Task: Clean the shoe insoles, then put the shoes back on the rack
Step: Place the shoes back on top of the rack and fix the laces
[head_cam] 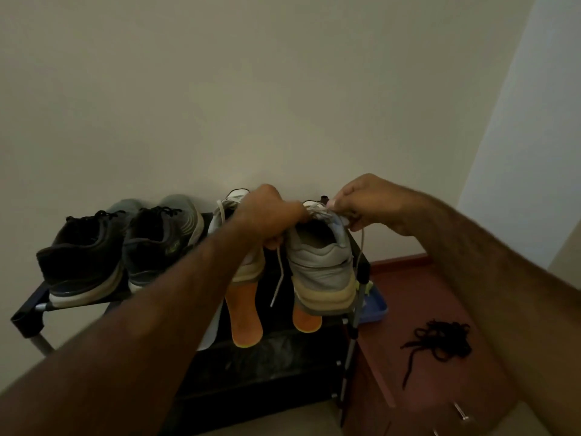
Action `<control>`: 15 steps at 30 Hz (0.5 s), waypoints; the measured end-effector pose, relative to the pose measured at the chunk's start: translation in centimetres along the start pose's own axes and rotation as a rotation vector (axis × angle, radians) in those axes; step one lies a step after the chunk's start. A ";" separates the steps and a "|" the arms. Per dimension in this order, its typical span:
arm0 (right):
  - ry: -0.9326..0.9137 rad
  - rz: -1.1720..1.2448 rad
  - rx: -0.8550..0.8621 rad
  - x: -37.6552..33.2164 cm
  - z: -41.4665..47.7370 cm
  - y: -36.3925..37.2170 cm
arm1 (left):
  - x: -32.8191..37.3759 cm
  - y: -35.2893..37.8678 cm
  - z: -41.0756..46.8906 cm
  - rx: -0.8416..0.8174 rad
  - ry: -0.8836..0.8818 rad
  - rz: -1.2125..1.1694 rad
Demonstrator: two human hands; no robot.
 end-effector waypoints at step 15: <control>0.236 0.561 0.293 2.5 -0.9 1.6 | 0.0 0.3 -0.2 -0.072 -0.271 -0.659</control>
Point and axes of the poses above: each hand's wrist, its own z-axis towards the middle knuckle, its own y-axis out of the palm, x = y × z, the point moved 1 cm from there along z, towards the middle knuckle, and after that the axes turned 3 degrees about -x, right-handed, at the moved point
